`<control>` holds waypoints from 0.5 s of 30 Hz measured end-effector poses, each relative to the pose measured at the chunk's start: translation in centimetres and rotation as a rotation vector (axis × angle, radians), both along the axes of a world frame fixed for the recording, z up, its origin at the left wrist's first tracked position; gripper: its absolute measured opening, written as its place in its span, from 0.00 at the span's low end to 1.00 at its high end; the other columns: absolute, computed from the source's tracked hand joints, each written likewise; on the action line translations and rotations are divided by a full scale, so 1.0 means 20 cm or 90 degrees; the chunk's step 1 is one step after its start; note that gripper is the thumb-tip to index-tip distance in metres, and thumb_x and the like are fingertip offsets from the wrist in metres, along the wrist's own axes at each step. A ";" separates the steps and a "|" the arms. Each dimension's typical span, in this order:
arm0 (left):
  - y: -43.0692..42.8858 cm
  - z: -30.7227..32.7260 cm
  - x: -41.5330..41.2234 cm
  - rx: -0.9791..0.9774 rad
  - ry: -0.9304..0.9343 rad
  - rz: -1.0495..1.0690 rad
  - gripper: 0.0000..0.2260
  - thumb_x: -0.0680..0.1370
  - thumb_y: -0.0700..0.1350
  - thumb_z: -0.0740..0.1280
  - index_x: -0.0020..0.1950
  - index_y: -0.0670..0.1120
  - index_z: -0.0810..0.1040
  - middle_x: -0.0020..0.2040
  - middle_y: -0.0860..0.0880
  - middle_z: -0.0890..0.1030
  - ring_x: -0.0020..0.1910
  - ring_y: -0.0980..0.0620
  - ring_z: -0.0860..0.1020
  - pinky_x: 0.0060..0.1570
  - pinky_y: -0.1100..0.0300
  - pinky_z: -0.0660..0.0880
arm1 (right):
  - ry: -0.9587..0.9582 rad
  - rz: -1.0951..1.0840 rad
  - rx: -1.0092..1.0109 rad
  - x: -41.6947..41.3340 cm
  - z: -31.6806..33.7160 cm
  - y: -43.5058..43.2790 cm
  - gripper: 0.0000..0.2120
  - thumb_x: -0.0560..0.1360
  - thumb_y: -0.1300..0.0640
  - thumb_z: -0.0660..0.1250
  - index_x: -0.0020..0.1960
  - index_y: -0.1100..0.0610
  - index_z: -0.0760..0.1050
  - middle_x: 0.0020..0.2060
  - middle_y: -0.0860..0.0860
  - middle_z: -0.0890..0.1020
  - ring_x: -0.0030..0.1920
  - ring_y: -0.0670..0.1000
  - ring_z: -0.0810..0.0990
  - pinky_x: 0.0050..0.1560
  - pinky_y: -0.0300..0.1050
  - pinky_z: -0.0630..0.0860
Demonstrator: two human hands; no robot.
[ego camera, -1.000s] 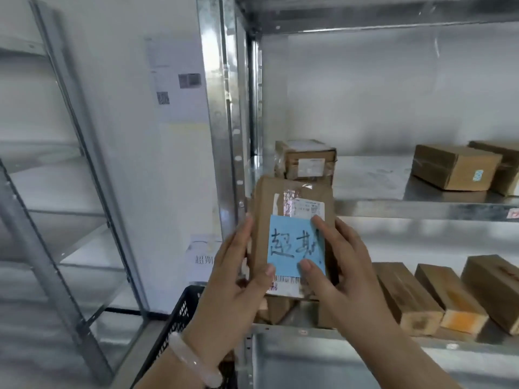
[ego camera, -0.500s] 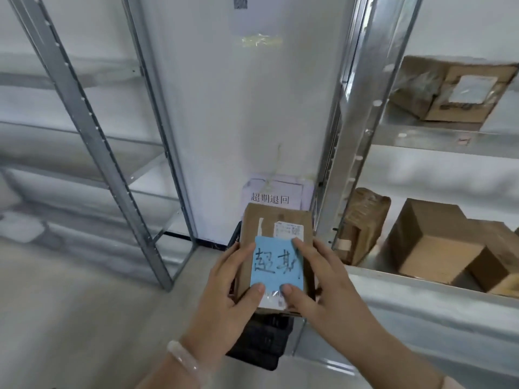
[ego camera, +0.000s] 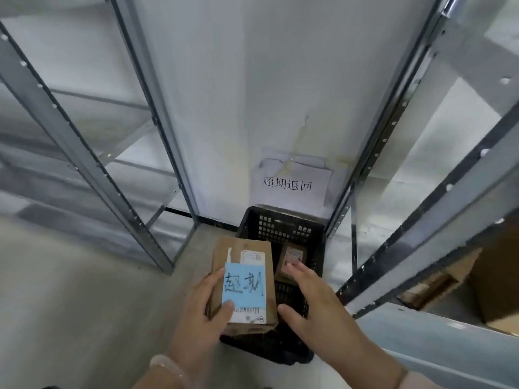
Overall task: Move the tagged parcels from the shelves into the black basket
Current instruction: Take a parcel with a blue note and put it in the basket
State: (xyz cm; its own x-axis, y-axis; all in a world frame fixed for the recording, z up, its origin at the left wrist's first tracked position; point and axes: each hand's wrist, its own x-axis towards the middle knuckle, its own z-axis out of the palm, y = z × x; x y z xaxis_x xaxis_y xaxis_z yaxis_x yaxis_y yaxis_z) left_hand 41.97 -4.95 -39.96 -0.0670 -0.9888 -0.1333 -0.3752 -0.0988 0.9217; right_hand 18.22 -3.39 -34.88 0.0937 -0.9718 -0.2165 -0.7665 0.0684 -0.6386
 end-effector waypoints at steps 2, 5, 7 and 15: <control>-0.14 -0.06 -0.02 0.031 -0.010 -0.014 0.25 0.78 0.41 0.68 0.70 0.61 0.68 0.67 0.50 0.71 0.59 0.51 0.77 0.44 0.66 0.80 | 0.048 0.002 0.030 0.00 -0.07 -0.13 0.35 0.75 0.38 0.62 0.76 0.37 0.46 0.76 0.37 0.47 0.76 0.43 0.48 0.74 0.43 0.49; -0.32 -0.17 -0.07 0.075 -0.013 -0.041 0.23 0.78 0.39 0.67 0.70 0.55 0.68 0.65 0.51 0.71 0.55 0.56 0.78 0.41 0.71 0.78 | 0.081 -0.023 0.048 0.00 -0.17 -0.30 0.35 0.76 0.39 0.61 0.76 0.39 0.45 0.76 0.39 0.47 0.76 0.43 0.46 0.73 0.41 0.46; -0.45 -0.30 -0.09 0.072 -0.015 -0.042 0.24 0.78 0.40 0.68 0.67 0.62 0.68 0.66 0.51 0.70 0.59 0.54 0.76 0.45 0.69 0.79 | 0.099 -0.039 0.055 0.00 -0.25 -0.39 0.35 0.77 0.39 0.60 0.77 0.40 0.45 0.76 0.38 0.46 0.75 0.42 0.44 0.71 0.37 0.42; -1.02 -0.91 -0.26 0.166 -0.066 -0.089 0.23 0.79 0.48 0.66 0.70 0.66 0.63 0.73 0.52 0.63 0.65 0.53 0.71 0.47 0.74 0.76 | 0.138 -0.139 0.148 -0.06 -0.77 -0.66 0.34 0.77 0.36 0.56 0.76 0.39 0.42 0.76 0.39 0.41 0.76 0.42 0.38 0.73 0.42 0.42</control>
State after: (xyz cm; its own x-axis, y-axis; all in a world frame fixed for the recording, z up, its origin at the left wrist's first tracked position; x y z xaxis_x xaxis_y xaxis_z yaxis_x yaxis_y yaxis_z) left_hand 36.81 -25.32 -58.16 -0.1720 -0.9026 -0.3946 -0.4931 -0.2678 0.8277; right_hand 17.10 -16.59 -50.31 -0.1816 -0.8863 -0.4260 -0.8335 0.3686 -0.4115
